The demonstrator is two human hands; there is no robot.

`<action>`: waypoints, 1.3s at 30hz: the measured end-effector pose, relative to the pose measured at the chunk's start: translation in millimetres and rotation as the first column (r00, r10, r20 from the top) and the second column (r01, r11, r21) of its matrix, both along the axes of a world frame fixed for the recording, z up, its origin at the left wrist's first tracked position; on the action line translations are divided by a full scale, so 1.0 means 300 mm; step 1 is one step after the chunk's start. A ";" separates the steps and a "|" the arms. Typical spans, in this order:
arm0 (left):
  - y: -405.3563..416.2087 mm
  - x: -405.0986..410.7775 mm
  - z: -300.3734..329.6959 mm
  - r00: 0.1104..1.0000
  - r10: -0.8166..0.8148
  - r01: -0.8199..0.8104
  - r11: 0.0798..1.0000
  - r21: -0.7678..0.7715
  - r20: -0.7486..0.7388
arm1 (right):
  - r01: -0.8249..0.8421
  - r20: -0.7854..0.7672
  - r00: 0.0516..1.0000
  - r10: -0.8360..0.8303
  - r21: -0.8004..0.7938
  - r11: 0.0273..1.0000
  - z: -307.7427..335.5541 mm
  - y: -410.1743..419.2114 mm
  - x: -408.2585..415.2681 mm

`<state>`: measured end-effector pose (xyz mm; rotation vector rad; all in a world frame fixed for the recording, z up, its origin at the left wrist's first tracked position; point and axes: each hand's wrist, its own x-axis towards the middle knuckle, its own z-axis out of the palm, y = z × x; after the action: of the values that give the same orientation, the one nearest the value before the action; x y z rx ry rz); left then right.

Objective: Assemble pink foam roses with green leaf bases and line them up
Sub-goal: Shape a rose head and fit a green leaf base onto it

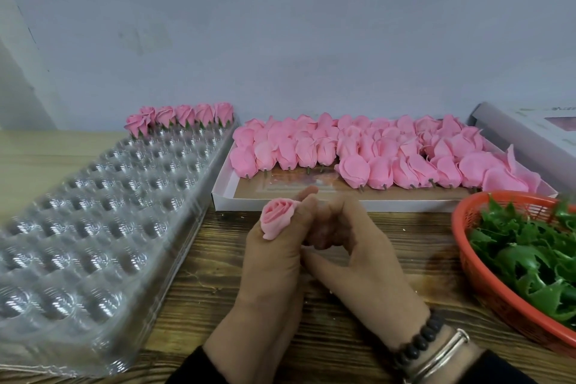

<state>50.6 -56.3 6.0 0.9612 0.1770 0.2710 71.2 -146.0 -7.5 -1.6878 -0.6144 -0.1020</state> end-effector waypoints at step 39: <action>0.090 -0.003 0.007 0.996 -0.089 0.052 0.750 0.660 0.023 | 0.078 0.121 0.991 -0.061 -0.135 0.988 -0.009 -0.037 0.031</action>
<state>49.8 -29.3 8.0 1.6673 -0.0153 0.2946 80.6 -157.1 -10.3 -1.8486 -0.6625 -0.2137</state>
